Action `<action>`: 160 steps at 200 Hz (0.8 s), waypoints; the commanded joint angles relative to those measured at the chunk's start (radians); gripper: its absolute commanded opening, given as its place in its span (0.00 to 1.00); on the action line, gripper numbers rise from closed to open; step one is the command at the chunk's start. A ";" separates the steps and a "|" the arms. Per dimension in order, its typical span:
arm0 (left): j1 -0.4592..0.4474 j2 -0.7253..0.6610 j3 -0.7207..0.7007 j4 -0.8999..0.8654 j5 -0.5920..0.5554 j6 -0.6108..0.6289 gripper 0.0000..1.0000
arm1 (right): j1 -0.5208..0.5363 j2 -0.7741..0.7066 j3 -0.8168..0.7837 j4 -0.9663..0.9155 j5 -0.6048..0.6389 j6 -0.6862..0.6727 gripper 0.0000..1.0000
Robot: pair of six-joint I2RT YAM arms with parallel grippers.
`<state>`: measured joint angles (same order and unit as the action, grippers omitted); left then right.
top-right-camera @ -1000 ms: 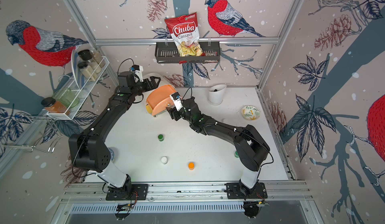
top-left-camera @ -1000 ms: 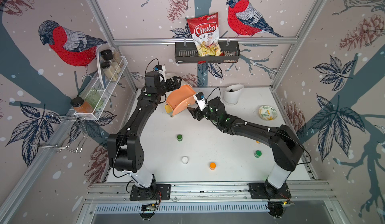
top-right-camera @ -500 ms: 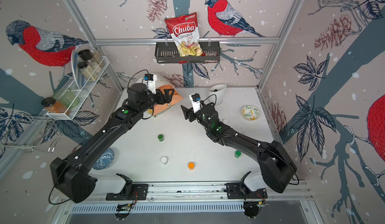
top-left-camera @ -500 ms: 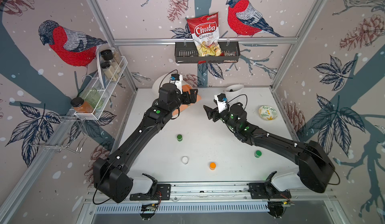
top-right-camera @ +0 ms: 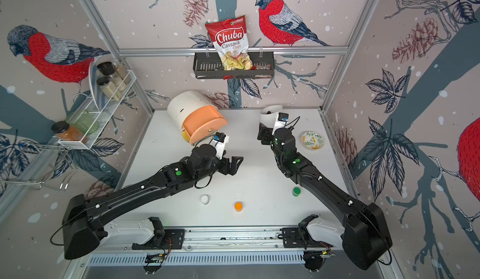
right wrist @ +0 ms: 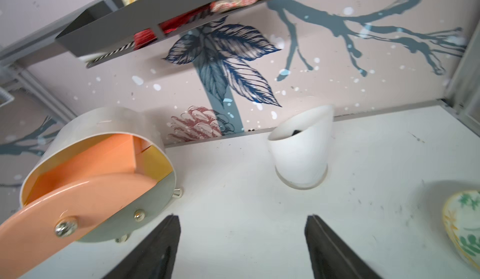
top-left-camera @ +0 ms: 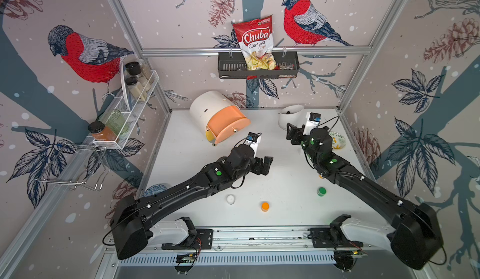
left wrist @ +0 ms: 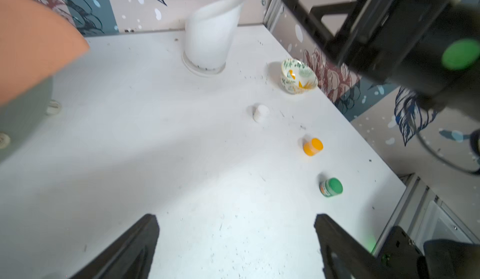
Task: Put the paint cans in the drawer according to color
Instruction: Pick up the paint can at the center of the board.
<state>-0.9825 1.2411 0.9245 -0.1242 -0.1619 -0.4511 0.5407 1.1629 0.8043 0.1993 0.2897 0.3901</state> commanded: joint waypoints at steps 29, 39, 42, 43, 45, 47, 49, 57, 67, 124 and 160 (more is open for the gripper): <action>-0.152 -0.010 -0.091 -0.103 -0.094 -0.115 0.95 | -0.069 -0.029 -0.093 -0.014 -0.041 0.181 0.80; -0.188 0.000 -0.094 -0.136 -0.111 -0.126 0.94 | -0.072 -0.019 -0.094 -0.016 -0.055 0.186 0.80; -0.197 0.005 -0.094 -0.148 -0.115 -0.129 0.94 | -0.074 -0.015 -0.095 -0.018 -0.056 0.188 0.80; -0.200 0.007 -0.093 -0.152 -0.116 -0.130 0.94 | -0.074 -0.014 -0.095 -0.018 -0.057 0.188 0.80; -0.207 0.008 -0.093 -0.160 -0.117 -0.132 0.94 | -0.073 -0.010 -0.096 -0.017 -0.059 0.189 0.80; -0.213 0.011 -0.093 -0.167 -0.118 -0.134 0.94 | -0.073 -0.007 -0.097 -0.015 -0.061 0.190 0.80; -0.221 0.014 -0.093 -0.172 -0.119 -0.135 0.94 | -0.074 -0.004 -0.098 -0.014 -0.061 0.191 0.80; -0.243 0.027 -0.092 -0.194 -0.119 -0.143 0.92 | -0.074 0.008 -0.104 -0.006 -0.064 0.195 0.80; -0.268 0.046 -0.092 -0.212 -0.108 -0.156 0.90 | -0.074 0.024 -0.105 -0.004 -0.067 0.203 0.80; -0.366 0.219 -0.060 -0.307 -0.106 -0.223 0.82 | -0.082 0.058 -0.102 0.001 -0.075 0.214 0.79; -0.375 0.287 -0.046 -0.273 -0.061 -0.216 0.69 | -0.086 0.070 -0.099 0.003 -0.096 0.213 0.78</action>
<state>-1.3529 1.5005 0.8650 -0.3988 -0.2497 -0.6575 0.4568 1.2285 0.7006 0.1783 0.2188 0.6006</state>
